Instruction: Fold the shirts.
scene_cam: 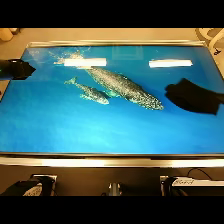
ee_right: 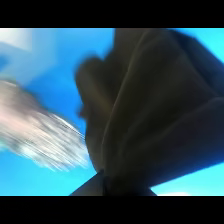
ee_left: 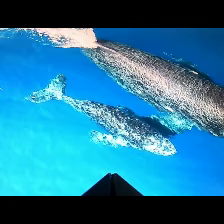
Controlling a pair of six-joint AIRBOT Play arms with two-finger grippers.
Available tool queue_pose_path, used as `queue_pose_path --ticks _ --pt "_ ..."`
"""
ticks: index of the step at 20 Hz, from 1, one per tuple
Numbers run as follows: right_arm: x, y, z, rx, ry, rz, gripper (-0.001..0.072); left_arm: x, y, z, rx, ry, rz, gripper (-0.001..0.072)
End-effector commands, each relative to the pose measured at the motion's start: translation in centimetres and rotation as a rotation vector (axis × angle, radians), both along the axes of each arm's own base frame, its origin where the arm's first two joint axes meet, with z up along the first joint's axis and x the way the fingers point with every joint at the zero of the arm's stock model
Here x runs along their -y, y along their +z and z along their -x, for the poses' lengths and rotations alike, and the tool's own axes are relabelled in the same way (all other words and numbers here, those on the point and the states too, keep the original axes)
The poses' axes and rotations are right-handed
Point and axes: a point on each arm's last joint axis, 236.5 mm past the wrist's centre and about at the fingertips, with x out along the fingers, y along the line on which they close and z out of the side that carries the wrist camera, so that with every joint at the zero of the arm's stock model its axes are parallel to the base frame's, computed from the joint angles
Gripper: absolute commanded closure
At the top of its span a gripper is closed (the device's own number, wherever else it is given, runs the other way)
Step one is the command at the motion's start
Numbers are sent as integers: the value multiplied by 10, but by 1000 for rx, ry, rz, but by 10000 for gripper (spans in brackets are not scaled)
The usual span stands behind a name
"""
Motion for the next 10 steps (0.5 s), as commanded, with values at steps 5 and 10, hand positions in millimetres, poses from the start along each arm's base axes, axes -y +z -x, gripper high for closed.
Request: queue_pose_path --ticks 5,10 --pt "51 -75 156 -525 -78 56 694 0 -1 0 -7 10 12 682" --pt "34 -107 176 -603 -161 19 693 1 -1 1 -9 10 13 682"
